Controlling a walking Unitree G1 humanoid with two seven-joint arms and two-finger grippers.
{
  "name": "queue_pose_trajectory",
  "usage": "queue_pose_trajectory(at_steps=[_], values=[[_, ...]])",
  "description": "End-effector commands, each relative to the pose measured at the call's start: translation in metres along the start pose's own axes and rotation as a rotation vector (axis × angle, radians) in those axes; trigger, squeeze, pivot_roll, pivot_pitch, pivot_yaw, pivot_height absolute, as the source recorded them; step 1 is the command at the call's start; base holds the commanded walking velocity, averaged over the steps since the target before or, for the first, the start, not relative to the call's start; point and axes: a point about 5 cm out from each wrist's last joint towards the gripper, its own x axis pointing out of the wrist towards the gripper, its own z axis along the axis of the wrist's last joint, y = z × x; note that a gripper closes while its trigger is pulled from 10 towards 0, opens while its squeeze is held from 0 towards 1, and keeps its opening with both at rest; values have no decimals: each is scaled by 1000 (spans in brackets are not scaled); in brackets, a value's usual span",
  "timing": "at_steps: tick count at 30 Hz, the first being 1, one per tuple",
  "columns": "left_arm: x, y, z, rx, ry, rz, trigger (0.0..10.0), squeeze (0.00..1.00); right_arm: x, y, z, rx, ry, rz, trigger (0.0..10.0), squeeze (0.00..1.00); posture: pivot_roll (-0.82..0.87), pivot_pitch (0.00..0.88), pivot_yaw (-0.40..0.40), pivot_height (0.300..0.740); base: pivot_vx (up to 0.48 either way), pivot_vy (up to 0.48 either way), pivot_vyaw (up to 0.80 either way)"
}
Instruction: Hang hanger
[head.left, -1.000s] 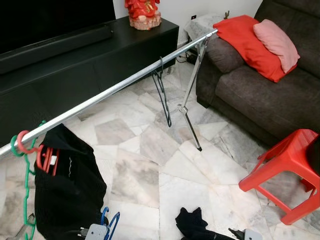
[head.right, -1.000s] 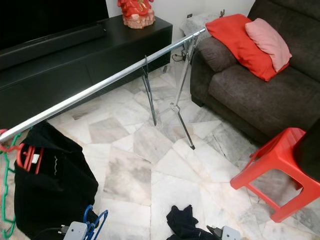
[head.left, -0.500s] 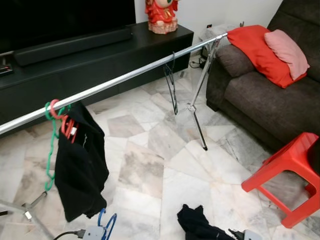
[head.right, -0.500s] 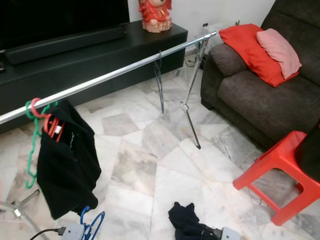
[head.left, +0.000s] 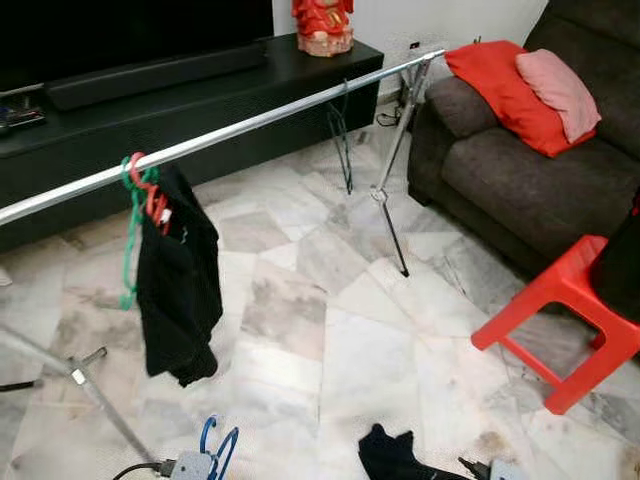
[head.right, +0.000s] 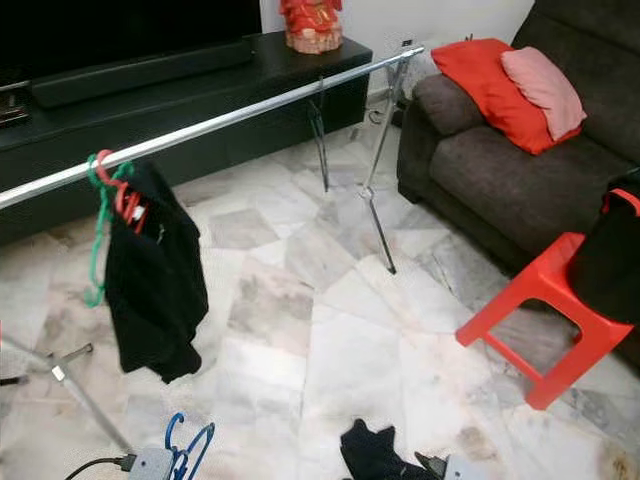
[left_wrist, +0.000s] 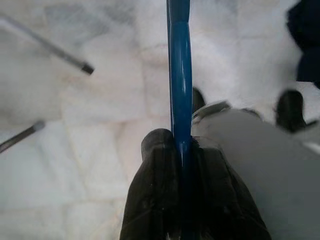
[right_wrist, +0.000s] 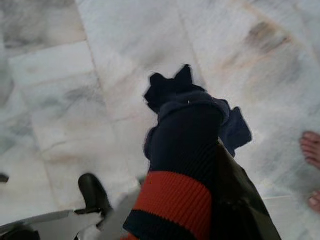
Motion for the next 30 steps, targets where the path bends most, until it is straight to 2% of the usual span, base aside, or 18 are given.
queue_pose_trajectory(at_steps=[1, 21, 25, 30], values=[[-1, -4, -7, -4, 19, -15, 10000, 0, -3, -9, -5, 1, 14, -25, 10000, 0, -50, 131, -6, 740, -341, 0, 0], [-2, 3, -11, -1, 27, -6, 10000, 0, -3, -9, -7, 12, 19, -35, 10000, 0, -40, 132, 3, 740, -349, 0, 0], [-2, 3, -10, -9, 18, 0, 10000, 0, -3, -8, -7, 8, 13, -36, 10000, 0, -37, 137, 3, 740, -156, 0, 0], [-3, 5, -12, -5, 30, 0, 10000, 0, -3, -8, -5, 6, -2, -34, 10000, 0, -35, 148, 1, 740, 0, 0, 785]])
